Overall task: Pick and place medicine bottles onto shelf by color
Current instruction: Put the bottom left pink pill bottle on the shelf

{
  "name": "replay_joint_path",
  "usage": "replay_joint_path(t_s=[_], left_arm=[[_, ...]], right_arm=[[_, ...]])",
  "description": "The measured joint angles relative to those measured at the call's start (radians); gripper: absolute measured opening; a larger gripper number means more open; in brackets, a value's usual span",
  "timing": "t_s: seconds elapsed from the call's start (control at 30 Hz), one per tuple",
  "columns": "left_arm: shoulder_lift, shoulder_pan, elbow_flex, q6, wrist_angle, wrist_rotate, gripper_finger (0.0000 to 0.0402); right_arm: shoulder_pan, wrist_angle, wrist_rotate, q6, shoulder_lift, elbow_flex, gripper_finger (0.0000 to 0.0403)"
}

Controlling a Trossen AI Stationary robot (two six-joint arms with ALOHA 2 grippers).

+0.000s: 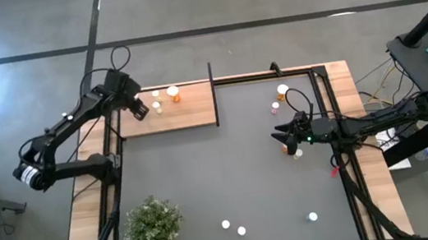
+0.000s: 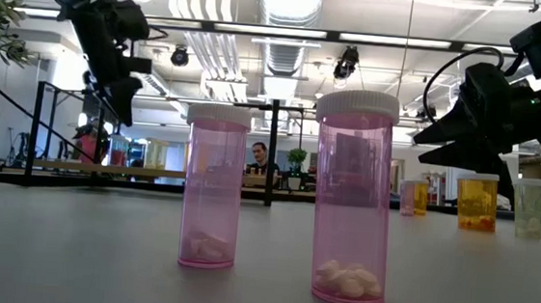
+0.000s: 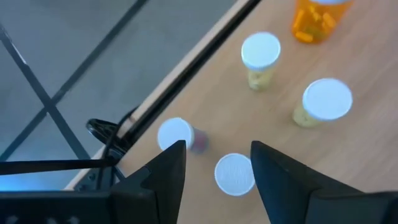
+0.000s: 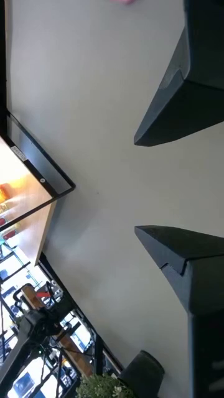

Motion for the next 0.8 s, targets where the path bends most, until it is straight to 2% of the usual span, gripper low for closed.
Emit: replay_joint_path(t_s=[0.17,0.37,0.63,0.8], left_arm=[[-0.061,-0.016,0.000,-0.003,0.000,0.001,0.0164],[-0.129,-0.102,0.006,-0.052,0.012,0.005,0.0164],[-0.148,-0.318,0.006,-0.131,0.081,-0.003,0.0164],[-0.129,-0.479,0.006,-0.139,0.150,-0.046,0.0164]], right_arm=[[0.000,0.000,0.000,0.000,0.000,0.000,0.0210],[0.000,0.000,0.000,0.000,0.000,0.000,0.0210],[0.000,0.000,0.000,0.000,0.000,0.000,0.0210],[0.000,0.000,0.000,0.000,0.000,0.000,0.0210]])
